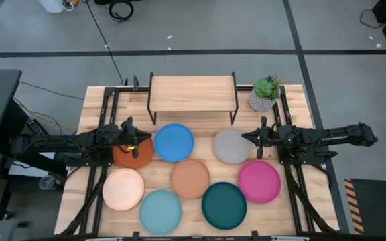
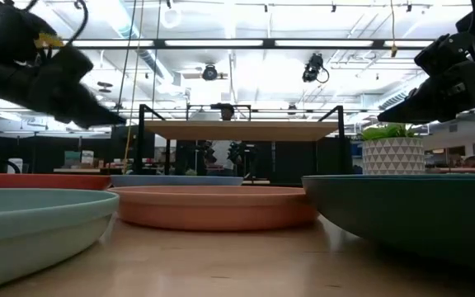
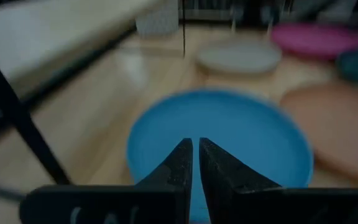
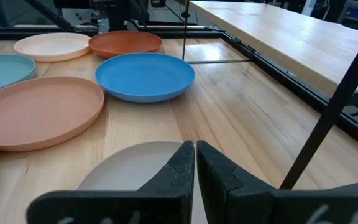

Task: Place and stack plates onto a shelf
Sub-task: Put the gray plate on the shelf

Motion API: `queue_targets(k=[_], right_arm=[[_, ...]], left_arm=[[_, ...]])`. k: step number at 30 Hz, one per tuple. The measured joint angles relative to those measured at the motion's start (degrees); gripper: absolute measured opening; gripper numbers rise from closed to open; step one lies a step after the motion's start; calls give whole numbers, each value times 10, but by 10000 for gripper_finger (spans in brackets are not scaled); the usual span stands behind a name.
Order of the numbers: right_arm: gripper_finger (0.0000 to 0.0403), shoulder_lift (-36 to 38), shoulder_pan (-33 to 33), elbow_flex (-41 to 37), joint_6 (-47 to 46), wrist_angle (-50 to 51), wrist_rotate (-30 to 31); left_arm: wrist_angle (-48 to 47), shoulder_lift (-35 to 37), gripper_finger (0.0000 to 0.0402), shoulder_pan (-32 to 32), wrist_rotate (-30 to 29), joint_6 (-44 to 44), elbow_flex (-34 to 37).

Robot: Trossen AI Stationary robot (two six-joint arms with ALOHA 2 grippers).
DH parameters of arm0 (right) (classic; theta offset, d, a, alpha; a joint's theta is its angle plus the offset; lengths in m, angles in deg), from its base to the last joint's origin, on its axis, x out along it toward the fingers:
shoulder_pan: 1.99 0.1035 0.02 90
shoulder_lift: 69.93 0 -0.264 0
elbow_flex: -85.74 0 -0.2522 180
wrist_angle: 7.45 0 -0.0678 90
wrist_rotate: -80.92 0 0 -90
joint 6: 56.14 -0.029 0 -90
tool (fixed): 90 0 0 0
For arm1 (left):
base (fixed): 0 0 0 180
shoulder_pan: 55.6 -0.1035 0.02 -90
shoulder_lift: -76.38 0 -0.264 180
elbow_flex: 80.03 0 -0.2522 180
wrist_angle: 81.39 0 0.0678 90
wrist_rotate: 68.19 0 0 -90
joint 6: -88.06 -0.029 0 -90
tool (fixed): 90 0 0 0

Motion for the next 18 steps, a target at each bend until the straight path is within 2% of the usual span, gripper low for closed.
queue_targets(k=[4, 6, 8, 10, 12, 15, 18], right_arm=[[26, 0, 0, 0, 6, -8, 0], [26, 0, 0, 0, 42, -34, 0], [26, 0, 0, 0, 33, -99, 1], [26, 0, 0, 0, -23, -172, 19], [26, 0, 0, 0, -122, -236, 61], [26, 0, 0, 0, -287, -282, 131], [26, 0, -1, 0, -361, -288, 123]], left_arm=[[106, 0, 36, 0, 5, 192, 0], [157, 0, 36, 0, 5, 280, 0], [207, 0, 36, 0, 5, 383, 0], [251, 0, 36, 0, 5, 451, 0], [296, 0, 36, 0, 5, 476, 0], [338, 0, 36, 0, 5, 479, 0], [365, 0, 36, 0, 5, 479, 0]])
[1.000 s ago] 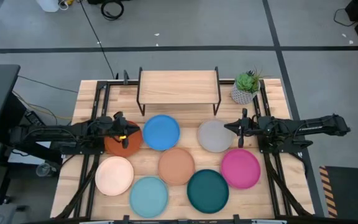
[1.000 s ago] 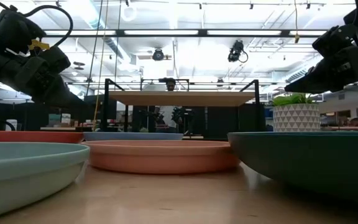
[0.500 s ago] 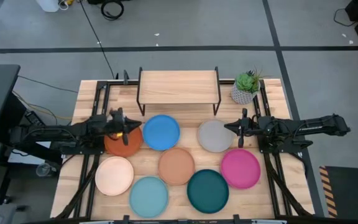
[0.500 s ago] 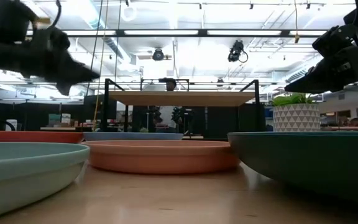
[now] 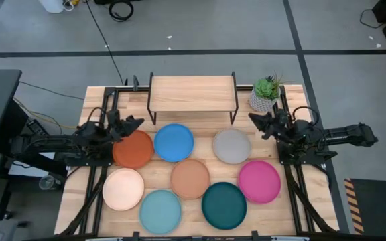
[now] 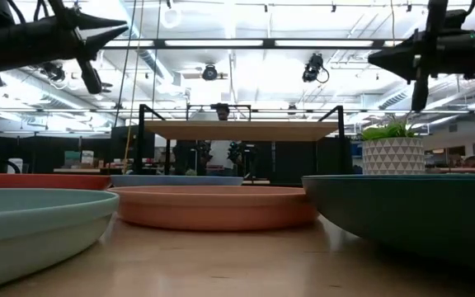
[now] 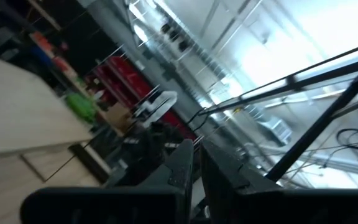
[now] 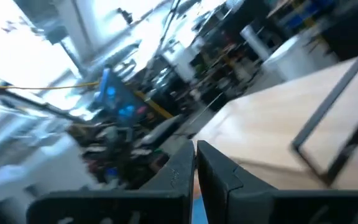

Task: Place and stack plates onto a shelf
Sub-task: Put the gray plate on the shelf

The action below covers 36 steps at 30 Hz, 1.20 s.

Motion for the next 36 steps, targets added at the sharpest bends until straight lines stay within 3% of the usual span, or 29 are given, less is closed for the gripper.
queue_targets(k=[4, 8, 11, 13, 16, 21, 24, 29, 36], right_arm=[[26, 0, 0, 0, -34, -20, -42], [26, -1, 0, 0, -67, -53, -33], [24, -3, -4, 5, -126, -49, -41], [17, -7, -7, 27, -125, 11, -103], [7, -31, -3, 88, -138, 171, -167], [10, -105, 6, 233, -121, 489, -154], [10, -173, 6, 300, -88, 622, -165], [10, -303, 14, 369, -15, 684, -246], [22, -477, 65, 427, 78, 684, -295]], left_arm=[[10, 0, 36, 0, -9, 8, 0], [17, 0, 36, 0, -50, 66, 0], [5, 0, 36, -2, -34, 43, -17], [-35, 0, 36, -2, -4, 28, -51], [-170, 0, 36, -2, 31, -8, -124], [-472, -4, 37, -1, 41, -96, -270], [-579, -11, 45, -2, 29, -120, -330], [-651, -18, 86, -1, 27, -136, -387], [-663, -18, 164, -2, 24, -156, -409]])
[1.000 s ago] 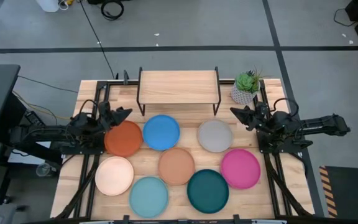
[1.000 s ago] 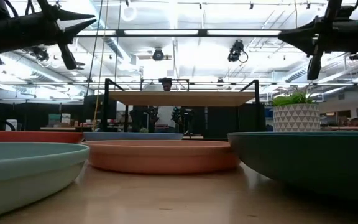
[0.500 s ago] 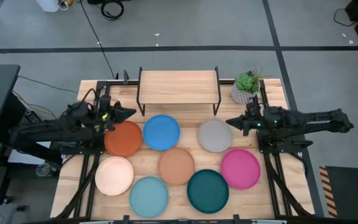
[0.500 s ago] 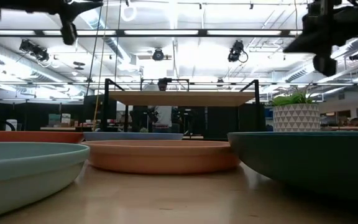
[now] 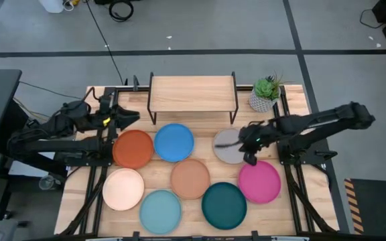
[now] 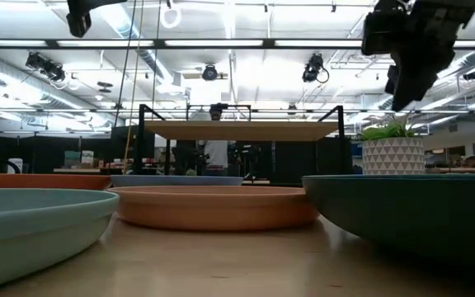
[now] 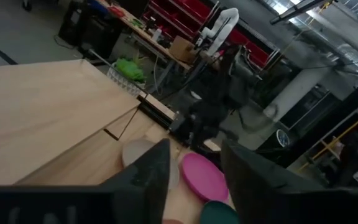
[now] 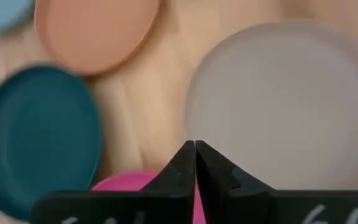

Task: Place and stack plates onto a shelf
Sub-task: Put the gray plate on the shelf

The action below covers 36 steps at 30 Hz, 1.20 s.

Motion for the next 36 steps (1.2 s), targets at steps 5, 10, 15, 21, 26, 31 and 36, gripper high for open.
queue_targets(k=[5, 10, 15, 21, 26, 31, 36], right_arm=[[72, -93, 35, 32, 38, -2, -11], [153, -161, 47, 51, 47, 0, 2], [200, -212, 46, 54, 47, -4, 31], [187, -267, 59, 54, 71, -47, 64], [157, -300, 71, 54, 74, -68, 86], [120, -316, 72, 54, 73, -80, 99], [64, -313, 72, 54, 74, -84, 111]], left_arm=[[1, -1, 200, 0, 0, -1, -9], [0, -1, 202, 0, 0, -1, -11], [0, -1, 202, 0, 0, -1, -11], [1, 0, 202, 0, 1, 6, -11], [34, 8, 202, 0, 11, 10, -11], [70, 20, 202, 0, 15, 9, -10], [77, 27, 201, 0, 15, 7, -10]])
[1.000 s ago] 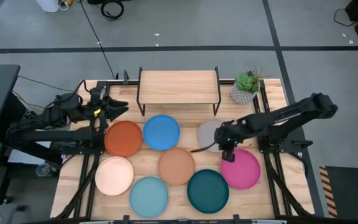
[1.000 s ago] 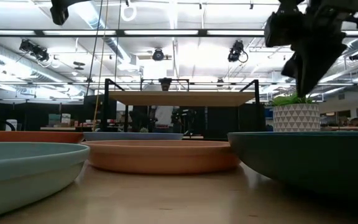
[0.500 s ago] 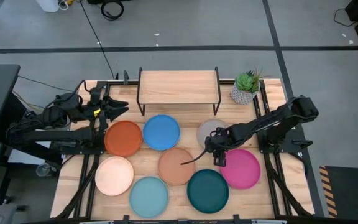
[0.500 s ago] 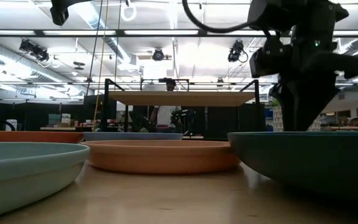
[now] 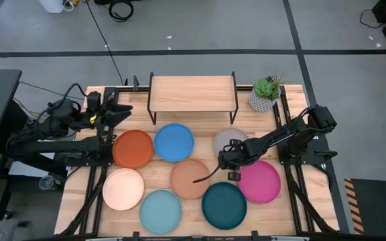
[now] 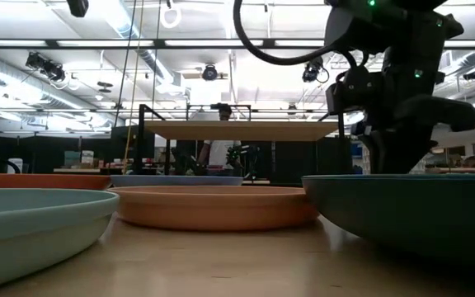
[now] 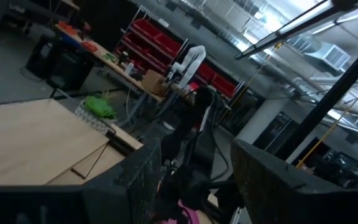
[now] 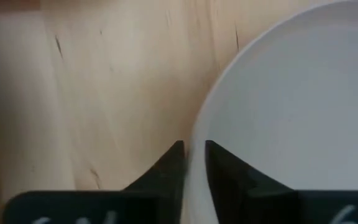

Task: Place and stack plates onto a shelf
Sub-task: Put the gray plate on the shelf

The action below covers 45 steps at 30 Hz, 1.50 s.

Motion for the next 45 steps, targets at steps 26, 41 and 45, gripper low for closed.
queue_targets(k=[26, 41, 45], right_arm=[[32, 53, -7, 409, 295, 240, 74], [26, 46, -226, 370, 409, 237, 106], [26, 45, -264, 333, 420, 217, 83]], left_arm=[[35, 7, 201, 0, 23, 17, 0], [29, 7, 201, 0, 50, 32, 0], [29, 7, 201, 0, 53, 33, 0]])
